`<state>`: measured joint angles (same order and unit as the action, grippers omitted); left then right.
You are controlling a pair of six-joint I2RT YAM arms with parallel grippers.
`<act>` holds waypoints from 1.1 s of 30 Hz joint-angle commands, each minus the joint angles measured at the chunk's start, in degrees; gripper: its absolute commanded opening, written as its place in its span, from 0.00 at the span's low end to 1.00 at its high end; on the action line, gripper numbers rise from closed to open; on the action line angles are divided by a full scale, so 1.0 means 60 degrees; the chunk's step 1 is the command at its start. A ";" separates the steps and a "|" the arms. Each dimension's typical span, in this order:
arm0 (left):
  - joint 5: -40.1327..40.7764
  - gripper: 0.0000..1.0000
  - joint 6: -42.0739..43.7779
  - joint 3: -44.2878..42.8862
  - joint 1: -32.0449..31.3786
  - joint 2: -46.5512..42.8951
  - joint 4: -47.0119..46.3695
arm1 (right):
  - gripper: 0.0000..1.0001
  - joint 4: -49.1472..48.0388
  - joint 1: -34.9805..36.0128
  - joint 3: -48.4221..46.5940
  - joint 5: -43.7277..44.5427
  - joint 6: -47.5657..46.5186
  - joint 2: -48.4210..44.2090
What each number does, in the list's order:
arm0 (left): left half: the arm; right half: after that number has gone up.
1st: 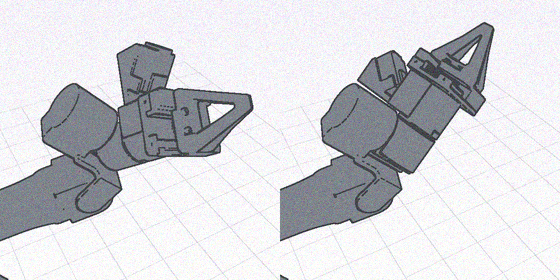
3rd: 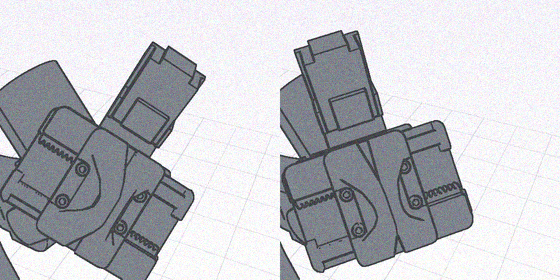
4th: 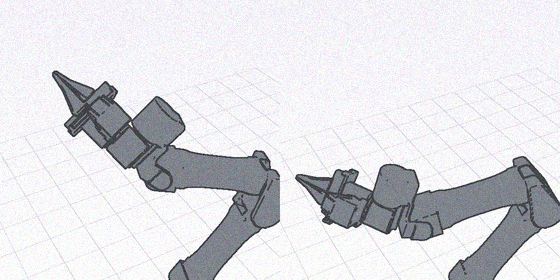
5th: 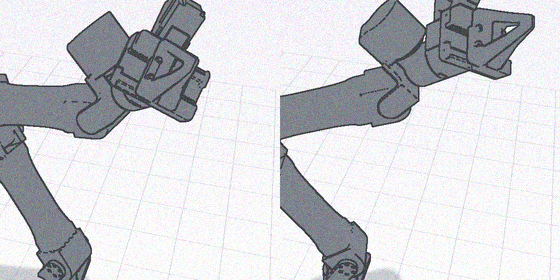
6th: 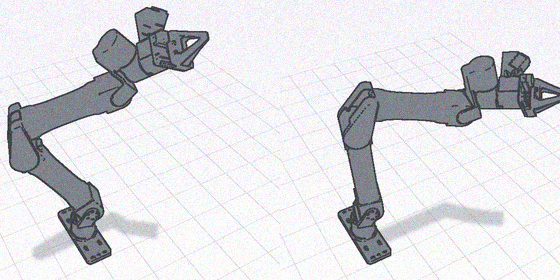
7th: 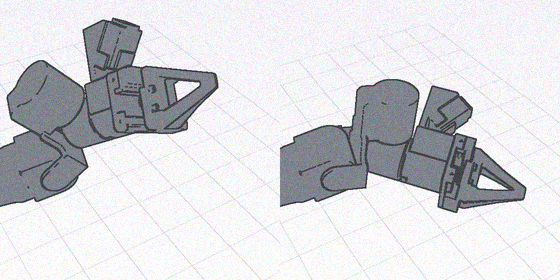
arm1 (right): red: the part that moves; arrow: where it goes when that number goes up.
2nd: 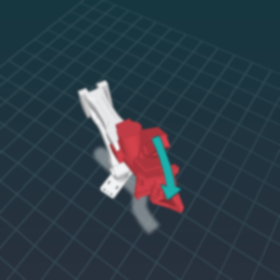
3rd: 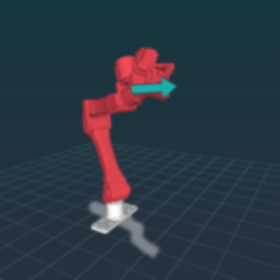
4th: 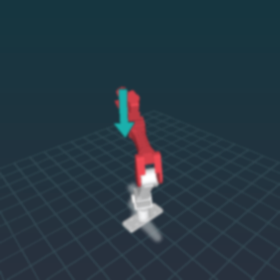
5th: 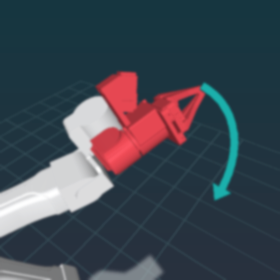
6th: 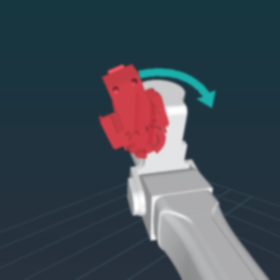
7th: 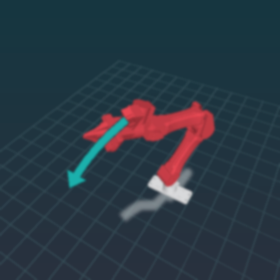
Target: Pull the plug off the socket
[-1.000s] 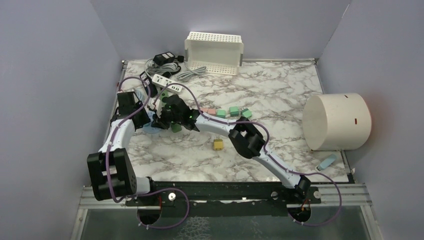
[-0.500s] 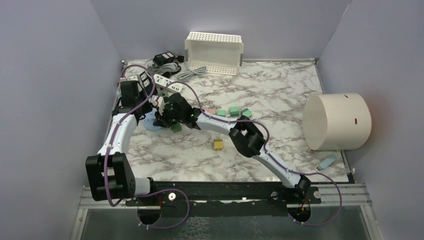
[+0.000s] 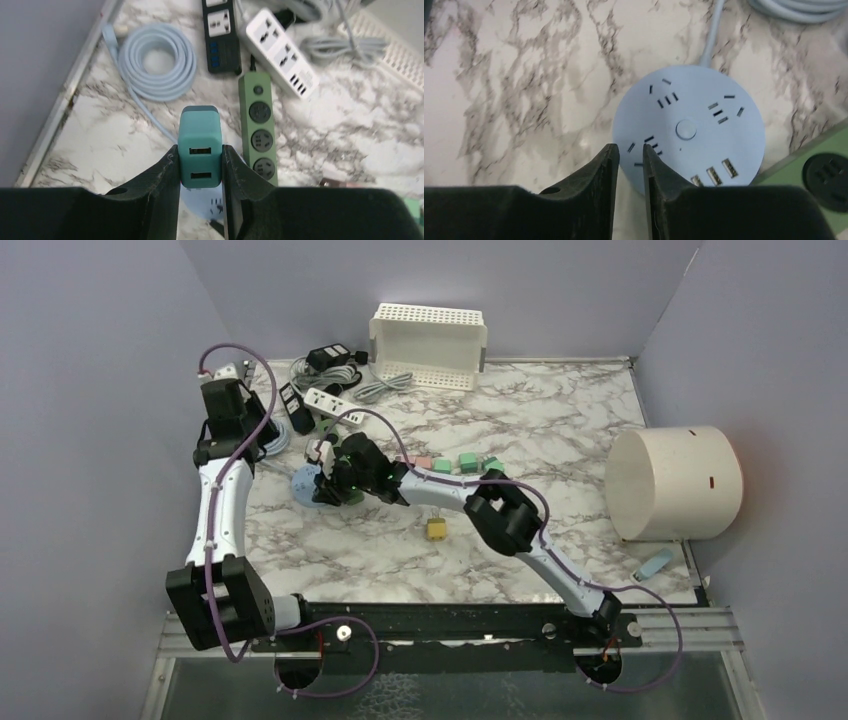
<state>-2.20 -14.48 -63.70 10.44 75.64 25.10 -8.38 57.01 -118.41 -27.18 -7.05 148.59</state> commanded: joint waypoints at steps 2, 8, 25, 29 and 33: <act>-0.0603 0.00 -0.0521 -0.0541 0.0393 -0.0709 -0.0528 | 0.30 0.0528 0.0091 0.2100 0.0112 0.0618 -0.1895; -0.0666 0.00 -0.0501 -0.0385 0.0408 -0.0869 -0.0565 | 0.31 0.1118 0.0092 0.3742 0.0487 0.1079 -0.3415; -0.0997 0.00 -0.0456 0.0215 0.0401 -0.0978 -0.0819 | 0.31 0.0481 -0.0005 0.6017 0.3521 0.1421 -0.3342; -0.0982 0.00 -0.0407 0.0280 0.0405 -0.0962 -0.0835 | 0.31 0.0830 -0.0067 0.4505 0.3709 0.0805 -0.2185; -0.1006 0.00 -0.0385 0.0319 0.0406 -0.0904 -0.0852 | 0.31 0.1244 -0.0084 0.2801 0.3239 0.0280 -0.1075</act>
<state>-6.98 -17.10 -62.57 12.91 71.35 21.98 -6.70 56.99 -95.33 -8.88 -0.71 134.39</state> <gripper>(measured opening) 0.327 0.313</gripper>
